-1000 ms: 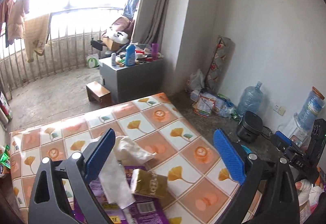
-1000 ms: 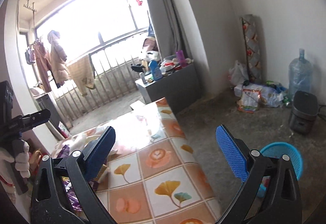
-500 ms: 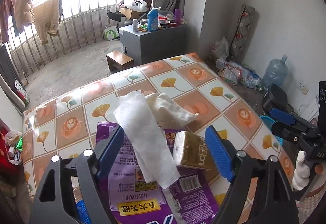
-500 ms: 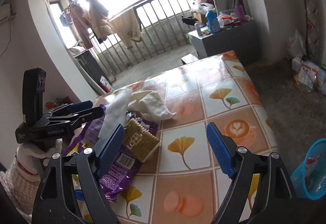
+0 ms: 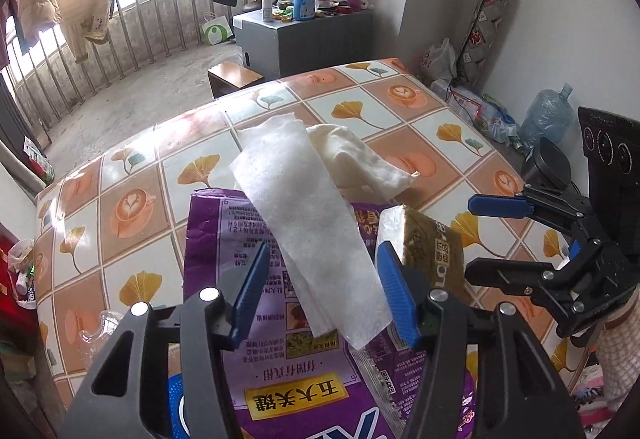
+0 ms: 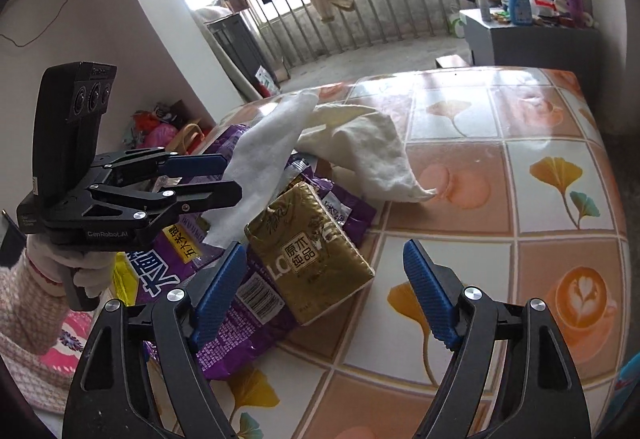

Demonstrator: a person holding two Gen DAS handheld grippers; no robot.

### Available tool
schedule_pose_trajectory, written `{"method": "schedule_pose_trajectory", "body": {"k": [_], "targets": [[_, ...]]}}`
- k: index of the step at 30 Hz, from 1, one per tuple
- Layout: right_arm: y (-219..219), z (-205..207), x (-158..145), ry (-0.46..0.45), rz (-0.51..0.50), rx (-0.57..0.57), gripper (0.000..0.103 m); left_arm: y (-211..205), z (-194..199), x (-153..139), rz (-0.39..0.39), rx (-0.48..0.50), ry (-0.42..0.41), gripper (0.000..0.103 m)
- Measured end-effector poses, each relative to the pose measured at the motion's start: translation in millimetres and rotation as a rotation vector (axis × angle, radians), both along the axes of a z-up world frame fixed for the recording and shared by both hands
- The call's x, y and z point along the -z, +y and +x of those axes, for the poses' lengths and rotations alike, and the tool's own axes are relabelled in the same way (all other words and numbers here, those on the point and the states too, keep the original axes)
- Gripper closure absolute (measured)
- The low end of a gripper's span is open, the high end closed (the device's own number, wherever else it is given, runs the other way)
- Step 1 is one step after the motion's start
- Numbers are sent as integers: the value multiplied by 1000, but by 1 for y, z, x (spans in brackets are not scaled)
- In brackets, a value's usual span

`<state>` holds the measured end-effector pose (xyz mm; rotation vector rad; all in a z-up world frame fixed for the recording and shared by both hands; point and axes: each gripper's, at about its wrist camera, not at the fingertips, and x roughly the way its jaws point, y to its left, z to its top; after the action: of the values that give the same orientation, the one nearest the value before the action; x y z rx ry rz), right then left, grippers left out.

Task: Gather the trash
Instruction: 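Grasp the white tissue with the left tool while the right tool grasps the gold LOVE pack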

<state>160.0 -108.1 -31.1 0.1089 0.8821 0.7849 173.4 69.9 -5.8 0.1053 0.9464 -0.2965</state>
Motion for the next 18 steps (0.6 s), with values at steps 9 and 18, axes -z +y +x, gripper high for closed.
{"method": "schedule_pose_trajectory", "body": {"k": [9,18], "targets": [[17,7,10,34,-49,-74,25,-2,5,15,14,23,70,57],[23,-1,7,17,-89,-99,41,-4,4,17,14,38,80,89]]}}
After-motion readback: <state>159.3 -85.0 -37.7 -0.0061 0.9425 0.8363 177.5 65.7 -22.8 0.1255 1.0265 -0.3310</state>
